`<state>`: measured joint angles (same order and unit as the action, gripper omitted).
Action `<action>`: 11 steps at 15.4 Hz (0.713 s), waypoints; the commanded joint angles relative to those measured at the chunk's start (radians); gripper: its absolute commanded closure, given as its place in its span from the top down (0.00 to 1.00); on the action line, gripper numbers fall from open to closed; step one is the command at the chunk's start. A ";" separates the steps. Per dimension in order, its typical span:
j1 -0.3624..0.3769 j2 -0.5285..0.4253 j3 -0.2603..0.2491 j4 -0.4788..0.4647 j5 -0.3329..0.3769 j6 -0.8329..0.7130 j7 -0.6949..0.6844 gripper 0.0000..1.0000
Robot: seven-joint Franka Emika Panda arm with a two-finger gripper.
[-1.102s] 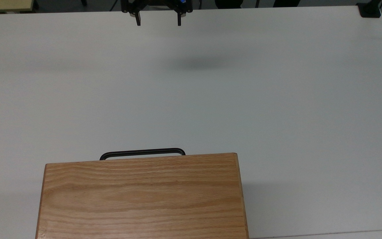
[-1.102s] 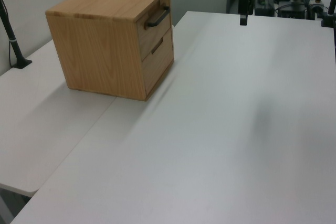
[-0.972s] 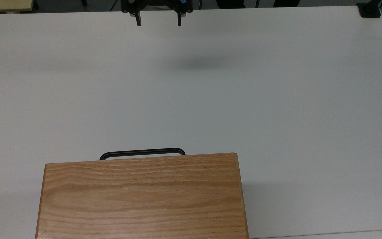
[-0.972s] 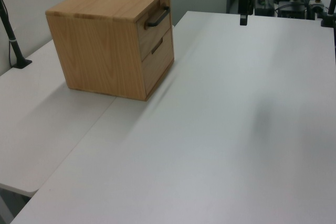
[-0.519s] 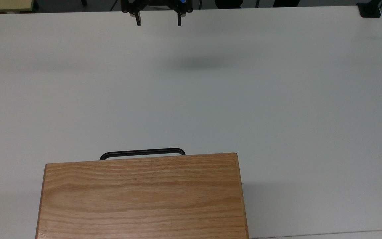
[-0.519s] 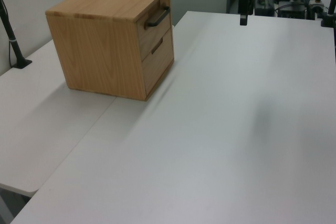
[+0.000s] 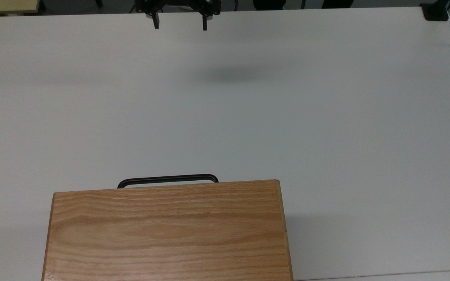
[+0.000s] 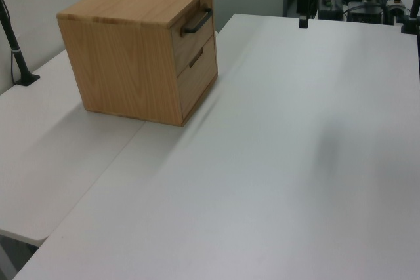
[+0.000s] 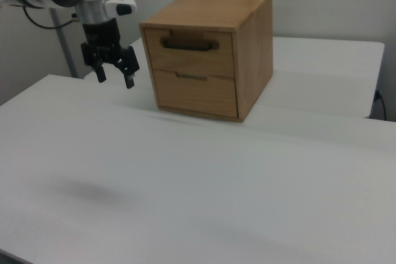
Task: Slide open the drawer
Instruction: 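Move the gripper down toward the black handle of the upper drawer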
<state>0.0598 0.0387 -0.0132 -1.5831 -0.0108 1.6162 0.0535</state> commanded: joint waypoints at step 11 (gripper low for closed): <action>-0.015 0.089 -0.007 0.063 0.028 0.164 0.747 1.00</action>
<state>0.0485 0.0984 -0.0148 -1.5451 -0.0084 1.6984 0.5976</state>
